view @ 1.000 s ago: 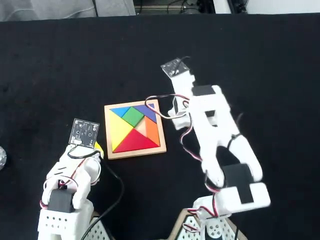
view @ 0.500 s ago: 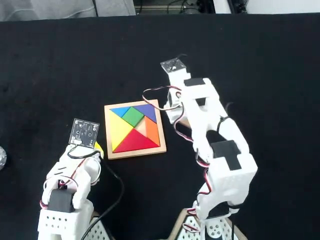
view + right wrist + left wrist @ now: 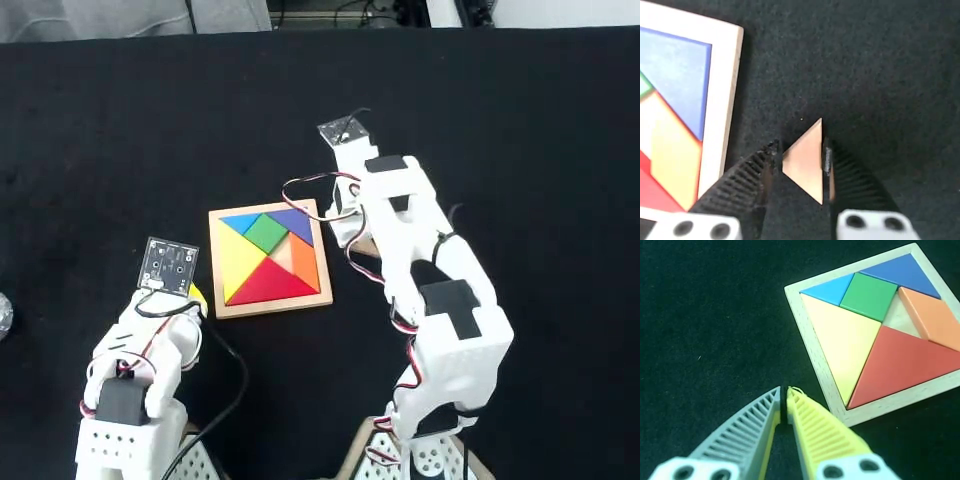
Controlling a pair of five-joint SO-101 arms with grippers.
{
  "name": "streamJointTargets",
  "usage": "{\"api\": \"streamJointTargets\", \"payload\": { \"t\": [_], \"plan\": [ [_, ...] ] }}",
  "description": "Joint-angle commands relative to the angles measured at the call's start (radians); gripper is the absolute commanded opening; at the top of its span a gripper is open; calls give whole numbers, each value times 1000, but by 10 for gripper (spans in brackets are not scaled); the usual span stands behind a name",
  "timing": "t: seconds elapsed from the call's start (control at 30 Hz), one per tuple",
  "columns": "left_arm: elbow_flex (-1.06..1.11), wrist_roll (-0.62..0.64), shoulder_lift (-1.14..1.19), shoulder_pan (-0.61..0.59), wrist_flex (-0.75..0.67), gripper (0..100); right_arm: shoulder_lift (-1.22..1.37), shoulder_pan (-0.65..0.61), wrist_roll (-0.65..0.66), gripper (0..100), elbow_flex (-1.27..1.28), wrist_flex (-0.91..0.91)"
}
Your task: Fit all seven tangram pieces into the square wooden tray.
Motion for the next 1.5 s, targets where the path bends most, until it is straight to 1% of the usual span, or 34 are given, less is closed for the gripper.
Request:
{"api": "streamJointTargets", "payload": {
  "t": [0.0,0.07,0.2,0.27,0.43,0.9,1.07,1.13,1.33,1.47],
  "plan": [
    [-8,0,-6,12,-14,33,18,-17,-6,139,-21,-14],
    [-8,0,-6,12,-14,33,35,-18,-6,150,-24,-8],
    [-8,0,-6,12,-15,33,39,-18,-6,278,-47,48],
    [-8,0,-6,12,-15,33,39,-20,-6,306,-50,60],
    [-8,0,-6,12,-15,33,39,-49,3,258,-44,78],
    [-8,0,-6,12,-15,33,39,-38,3,252,-1,72],
    [-8,0,-6,12,-15,33,41,-38,3,152,-2,68],
    [-8,0,-6,12,-15,33,41,-38,3,129,-2,68],
    [-8,0,-6,12,-15,33,39,-35,3,128,-2,68],
    [-8,0,-6,12,-15,33,8,11,-3,127,-27,98]
  ]
}}
